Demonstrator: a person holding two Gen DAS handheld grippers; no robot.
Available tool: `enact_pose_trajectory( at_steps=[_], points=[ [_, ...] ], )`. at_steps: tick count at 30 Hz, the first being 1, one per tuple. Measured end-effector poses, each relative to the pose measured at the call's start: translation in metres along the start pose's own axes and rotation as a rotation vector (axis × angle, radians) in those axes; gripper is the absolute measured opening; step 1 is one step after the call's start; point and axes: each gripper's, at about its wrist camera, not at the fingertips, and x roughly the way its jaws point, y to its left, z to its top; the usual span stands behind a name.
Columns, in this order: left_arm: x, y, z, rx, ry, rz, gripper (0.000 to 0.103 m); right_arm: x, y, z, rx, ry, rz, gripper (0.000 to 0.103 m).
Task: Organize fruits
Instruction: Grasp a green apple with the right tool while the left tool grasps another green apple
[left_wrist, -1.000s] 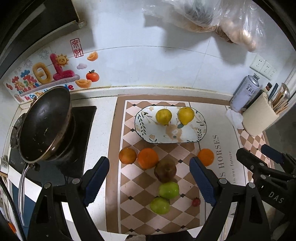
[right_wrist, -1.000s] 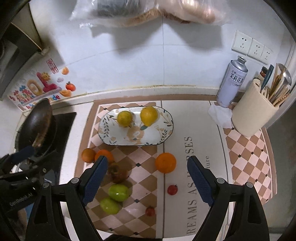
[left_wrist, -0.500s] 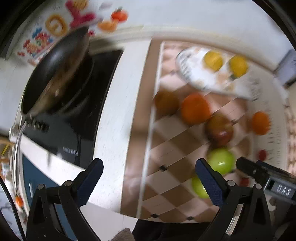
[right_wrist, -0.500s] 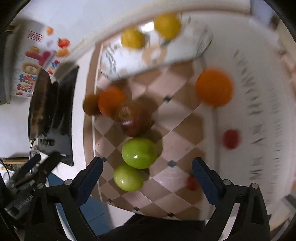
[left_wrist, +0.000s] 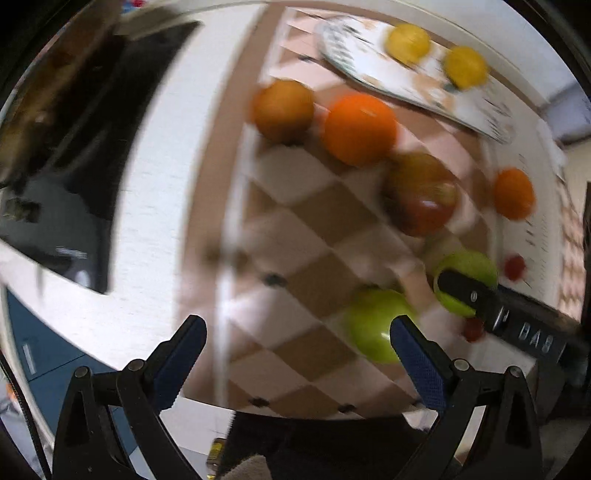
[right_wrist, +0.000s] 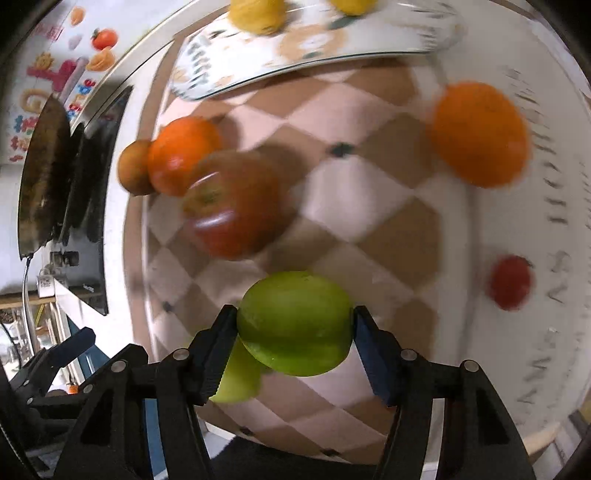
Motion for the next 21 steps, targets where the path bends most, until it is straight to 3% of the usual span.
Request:
enact_pose_trajectory(
  at_steps=[4, 6, 10, 21],
  points=[
    [0.025, -0.013, -0.004, -0.028, 0.093, -0.129, 0.102, -0.01, -0.029, 0.006, 0.042, -0.014, -0.022, 0.066],
    [0.037, -0.015, -0.003, -0.053, 0.124, -0.182, 0.093, -0.012, -0.039, 0.008, 0.059, -0.018, -0.028, 0.066],
    [0.057, -0.021, -0.003, -0.059, 0.146, -0.209, 0.055, -0.012, -0.052, 0.01, 0.072, -0.02, -0.021, 0.066],
    [0.055, -0.041, -0.006, 0.034, 0.074, -0.15, 0.054, -0.013, -0.053, 0.017, 0.06, -0.022, -0.017, 0.066]
  ],
)
